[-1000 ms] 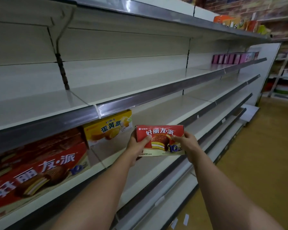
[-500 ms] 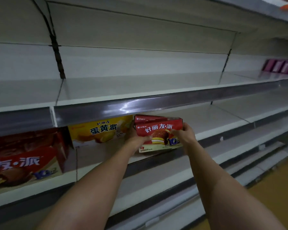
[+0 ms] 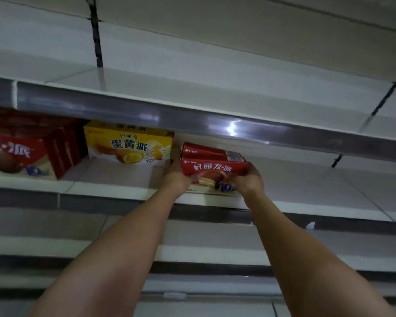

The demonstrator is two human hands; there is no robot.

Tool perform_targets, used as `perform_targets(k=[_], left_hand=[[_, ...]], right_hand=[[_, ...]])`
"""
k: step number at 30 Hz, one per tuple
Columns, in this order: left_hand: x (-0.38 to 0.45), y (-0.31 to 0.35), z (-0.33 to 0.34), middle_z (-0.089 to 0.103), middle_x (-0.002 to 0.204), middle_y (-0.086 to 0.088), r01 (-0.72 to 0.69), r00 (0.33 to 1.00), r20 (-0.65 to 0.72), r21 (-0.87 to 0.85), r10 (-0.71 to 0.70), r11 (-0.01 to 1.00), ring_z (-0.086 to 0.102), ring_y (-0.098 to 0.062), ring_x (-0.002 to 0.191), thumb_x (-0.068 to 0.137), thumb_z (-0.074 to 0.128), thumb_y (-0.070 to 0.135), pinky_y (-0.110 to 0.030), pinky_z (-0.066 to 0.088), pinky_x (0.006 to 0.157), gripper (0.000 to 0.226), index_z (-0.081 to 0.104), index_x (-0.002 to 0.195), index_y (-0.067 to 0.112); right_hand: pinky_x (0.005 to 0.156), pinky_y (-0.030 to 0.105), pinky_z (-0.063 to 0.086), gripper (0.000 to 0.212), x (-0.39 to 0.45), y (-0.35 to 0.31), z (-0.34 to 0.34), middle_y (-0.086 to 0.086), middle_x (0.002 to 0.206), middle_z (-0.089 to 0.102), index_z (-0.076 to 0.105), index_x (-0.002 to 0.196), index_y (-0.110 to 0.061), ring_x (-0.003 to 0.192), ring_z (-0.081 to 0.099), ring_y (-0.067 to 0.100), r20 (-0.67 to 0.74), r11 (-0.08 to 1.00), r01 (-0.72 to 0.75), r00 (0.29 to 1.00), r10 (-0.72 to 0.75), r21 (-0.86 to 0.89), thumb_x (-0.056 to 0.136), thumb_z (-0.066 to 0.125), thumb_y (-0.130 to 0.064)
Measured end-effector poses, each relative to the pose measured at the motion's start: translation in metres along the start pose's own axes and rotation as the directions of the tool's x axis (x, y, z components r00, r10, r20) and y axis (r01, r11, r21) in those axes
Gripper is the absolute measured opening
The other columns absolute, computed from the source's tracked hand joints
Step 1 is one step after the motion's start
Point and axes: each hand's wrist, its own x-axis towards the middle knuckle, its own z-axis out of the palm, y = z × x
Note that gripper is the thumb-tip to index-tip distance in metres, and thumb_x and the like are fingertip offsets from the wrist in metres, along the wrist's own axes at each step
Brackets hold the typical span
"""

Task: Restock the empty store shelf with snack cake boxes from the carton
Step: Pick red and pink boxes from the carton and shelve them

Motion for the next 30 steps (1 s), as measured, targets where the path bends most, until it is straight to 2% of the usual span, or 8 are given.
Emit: perform_targets(k=[3,6,12,17,21,24,26,30], left_hand=[[0.007,0.0,0.006,0.055,0.129,-0.005,-0.006,0.999,-0.043,-0.027,0.005,1.0,0.056,-0.026,0.116,0.063,0.087,0.035,-0.047,0.047,0.099,0.09,0.039,0.139,0.029],[0.017,0.002,0.012,0.062,0.122,-0.004,-0.019,0.998,-0.062,-0.035,0.017,0.999,0.06,-0.025,0.11,0.064,0.087,0.028,-0.047,0.049,0.095,0.079,0.046,0.131,0.025],[0.041,0.007,0.015,0.059,0.129,-0.009,-0.115,0.985,-0.127,0.028,0.118,0.993,0.057,-0.029,0.116,0.077,0.078,0.023,-0.036,0.045,0.097,0.069,0.045,0.137,0.019],[0.059,0.003,0.023,0.064,0.122,-0.01,-0.164,0.97,-0.193,-0.069,0.148,0.984,0.058,-0.028,0.113,0.077,0.078,0.018,-0.038,0.045,0.099,0.06,0.051,0.13,0.013],[0.076,0.002,0.031,0.066,0.118,-0.01,-0.166,0.966,-0.225,-0.172,0.125,0.971,0.061,-0.027,0.111,0.074,0.08,0.013,-0.04,0.047,0.098,0.058,0.054,0.126,0.012],[0.091,0.001,0.035,0.066,0.119,-0.009,-0.172,0.955,-0.26,-0.105,0.14,0.98,0.06,-0.027,0.111,0.076,0.078,0.016,-0.034,0.047,0.096,0.056,0.053,0.125,0.013],[0.098,0.004,0.036,0.063,0.123,-0.011,-0.149,0.953,-0.279,-0.094,0.117,0.984,0.058,-0.028,0.114,0.076,0.078,0.016,-0.034,0.046,0.097,0.062,0.048,0.13,0.011],[0.109,0.011,0.037,0.058,0.128,-0.012,-0.102,0.955,-0.295,-0.221,0.034,0.97,0.056,-0.028,0.117,0.074,0.079,0.01,-0.041,0.046,0.1,0.077,0.039,0.139,0.012]], right_hand=[[0.097,0.043,0.049,0.039,0.007,0.0,-0.002,0.002,0.111,0.068,0.057,0.112,-0.024,0.102,0.064,0.022,0.005,0.996,0.055,0.998,-0.055,-0.069,0.079,0.077,-0.024],[0.096,0.045,0.049,0.039,0.016,-0.002,-0.004,0.004,0.113,0.067,0.057,0.117,-0.021,0.101,0.064,0.025,-0.005,0.989,0.079,0.997,-0.081,-0.124,0.083,0.073,-0.027],[0.096,0.036,0.044,0.039,0.043,-0.001,0.008,0.008,0.122,0.063,0.053,0.125,-0.014,0.111,0.059,0.026,-0.037,0.977,0.121,0.991,-0.129,-0.178,0.089,0.066,-0.024],[0.095,0.036,0.044,0.04,0.061,0.001,0.021,0.01,0.123,0.063,0.053,0.126,-0.011,0.112,0.059,0.028,-0.054,0.974,0.189,0.979,-0.197,-0.123,0.089,0.064,-0.02],[0.094,0.044,0.05,0.035,0.077,0.002,0.027,0.011,0.117,0.065,0.056,0.121,-0.012,0.103,0.062,0.028,-0.061,0.977,0.203,0.976,-0.208,-0.071,0.088,0.065,-0.016],[0.089,0.044,0.052,0.033,0.093,0.0,0.032,0.013,0.114,0.067,0.058,0.118,-0.012,0.098,0.064,0.03,-0.06,0.978,0.205,0.976,-0.208,-0.042,0.087,0.066,-0.015],[0.094,0.046,0.05,0.035,0.102,-0.001,0.035,0.012,0.116,0.066,0.058,0.12,-0.011,0.104,0.063,0.031,-0.055,0.982,0.189,0.98,-0.19,-0.019,0.087,0.067,-0.014],[0.1,0.044,0.047,0.046,0.115,0.0,0.044,0.011,0.121,0.064,0.054,0.127,-0.011,0.111,0.06,0.028,-0.039,0.984,0.176,0.984,-0.175,0.037,0.084,0.07,-0.014]])
